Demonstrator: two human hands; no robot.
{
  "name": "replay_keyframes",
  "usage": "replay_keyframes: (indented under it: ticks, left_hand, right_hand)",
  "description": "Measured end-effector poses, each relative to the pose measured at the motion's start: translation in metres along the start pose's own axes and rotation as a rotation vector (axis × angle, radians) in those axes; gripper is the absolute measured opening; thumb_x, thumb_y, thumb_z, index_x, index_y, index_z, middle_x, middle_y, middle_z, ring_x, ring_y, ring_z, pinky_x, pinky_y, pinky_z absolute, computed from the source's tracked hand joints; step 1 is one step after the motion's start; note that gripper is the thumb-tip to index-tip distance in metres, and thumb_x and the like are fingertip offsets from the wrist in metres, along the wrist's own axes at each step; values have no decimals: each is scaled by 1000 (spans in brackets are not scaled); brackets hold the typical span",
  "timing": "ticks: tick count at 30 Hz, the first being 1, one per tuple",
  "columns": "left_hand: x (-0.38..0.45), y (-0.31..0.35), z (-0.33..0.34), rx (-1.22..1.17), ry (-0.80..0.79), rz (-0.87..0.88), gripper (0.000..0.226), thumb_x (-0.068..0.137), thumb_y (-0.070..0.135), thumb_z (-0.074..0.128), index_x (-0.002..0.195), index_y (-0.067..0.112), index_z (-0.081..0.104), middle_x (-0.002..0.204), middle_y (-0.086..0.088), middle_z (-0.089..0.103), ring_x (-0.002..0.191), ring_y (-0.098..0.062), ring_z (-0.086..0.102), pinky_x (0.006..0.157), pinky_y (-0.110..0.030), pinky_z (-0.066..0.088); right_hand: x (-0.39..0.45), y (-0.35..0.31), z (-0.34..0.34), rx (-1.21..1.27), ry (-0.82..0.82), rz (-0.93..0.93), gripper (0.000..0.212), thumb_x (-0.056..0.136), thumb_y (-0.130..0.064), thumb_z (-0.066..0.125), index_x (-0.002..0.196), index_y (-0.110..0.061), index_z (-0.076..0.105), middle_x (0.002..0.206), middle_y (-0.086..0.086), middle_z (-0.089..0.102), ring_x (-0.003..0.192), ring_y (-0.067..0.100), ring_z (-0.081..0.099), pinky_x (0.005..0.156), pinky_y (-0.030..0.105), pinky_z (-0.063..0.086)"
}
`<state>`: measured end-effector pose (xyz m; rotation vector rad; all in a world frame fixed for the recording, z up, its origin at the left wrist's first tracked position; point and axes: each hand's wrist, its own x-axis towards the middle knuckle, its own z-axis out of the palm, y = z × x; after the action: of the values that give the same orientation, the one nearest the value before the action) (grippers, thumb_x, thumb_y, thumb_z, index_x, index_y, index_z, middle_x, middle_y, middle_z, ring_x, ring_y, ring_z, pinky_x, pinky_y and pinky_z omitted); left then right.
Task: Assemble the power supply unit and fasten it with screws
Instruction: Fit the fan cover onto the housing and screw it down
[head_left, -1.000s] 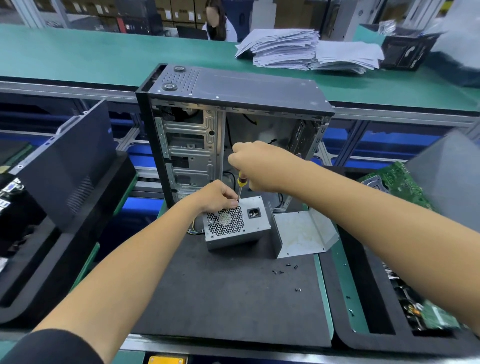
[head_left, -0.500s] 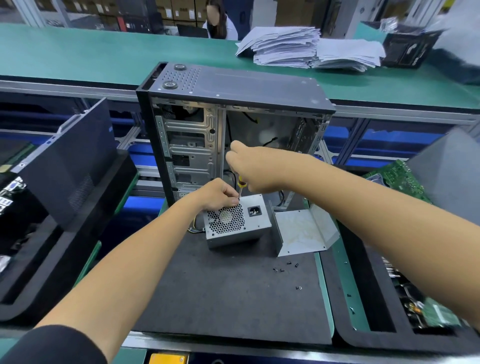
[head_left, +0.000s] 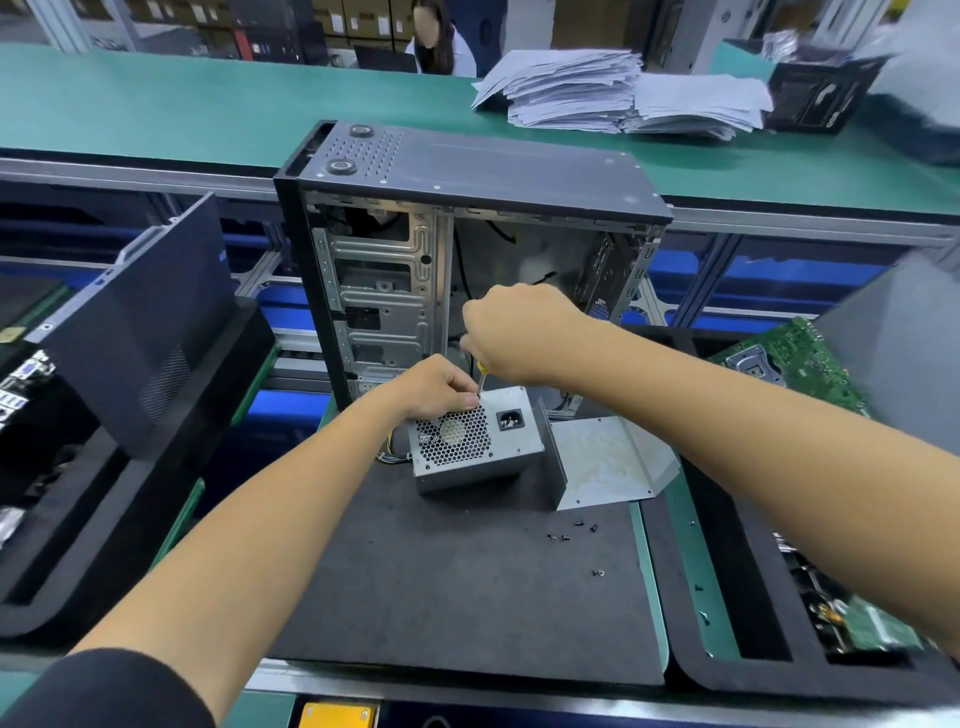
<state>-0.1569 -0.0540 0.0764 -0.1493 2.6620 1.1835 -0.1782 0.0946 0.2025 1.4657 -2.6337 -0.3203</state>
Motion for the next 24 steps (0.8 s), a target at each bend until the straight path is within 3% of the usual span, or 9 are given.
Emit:
replay_keyframes:
  ticks: [3,5,8,11,15,17,19,21,24]
  left_hand:
    - [-1,0,-1,8,6,9,12,91,15,66,84,20,75,75,12,64,65,5,52,61,-8,39]
    - [0,1,-1,9,6,7,18,91,16,66,78,27,71,73,14,64,67,1,53,60,-11,39]
    - [0,3,-1,12,9,3,24,91,16,65,72,30,70,78,4,66,74,-10,53,61,-17,41]
    - [0,3,0,28,6,-4,17,91,16,65,79,25,74,88,-1,70,79,-12,55,67,-22,45]
    - [-1,4,0,14,3,-19,13,92,17,64,85,24,74,70,14,63,64,-1,50,57,-12,39]
    - [0,3,0,4,15,-19,14,92,17,65,83,24,73,67,14,60,59,2,47,56,-11,37]
    - [-1,4,0,14,7,-17,15,92,17,65,81,23,72,65,13,59,56,3,46,54,-9,36]
    - [-1,5,-1,9,-1,-23,16,92,16,65,80,22,73,60,16,58,53,3,46,51,-7,35]
    - [-2,6,0,3,-13,-21,17,92,16,64,79,21,73,71,5,61,66,-8,48,58,-14,40]
  right_hand:
    - [-3,2,-7,61,-116,-132,20,89,-12,57,97,-14,39,93,4,32,58,17,39,50,29,27]
    - [-4,3,-9,-27,-69,-186,18,85,-6,58,100,-11,49,92,3,36,63,19,39,56,29,31]
    - [-3,2,-8,-72,1,-218,5,89,-14,56,93,-12,55,85,4,44,66,22,41,59,31,33]
    - [-3,1,2,-105,95,-143,21,96,-22,48,76,-16,45,71,3,38,51,20,32,47,27,21]
    - [3,6,5,-44,107,48,31,98,-27,48,73,-16,32,71,2,37,63,25,40,56,32,30]
    - [3,9,2,74,-4,-6,26,97,-31,51,84,-16,33,81,3,38,66,24,43,55,30,29]
    - [1,11,-2,121,-101,-106,26,91,-20,57,89,-16,31,90,2,34,60,18,41,50,28,25]
    - [-1,10,-6,42,-70,-170,25,86,-10,59,87,-16,36,91,1,34,59,16,38,52,25,25]
    - [-2,5,-8,-48,13,-185,16,87,-12,58,83,-16,42,83,3,39,63,21,38,58,30,29]
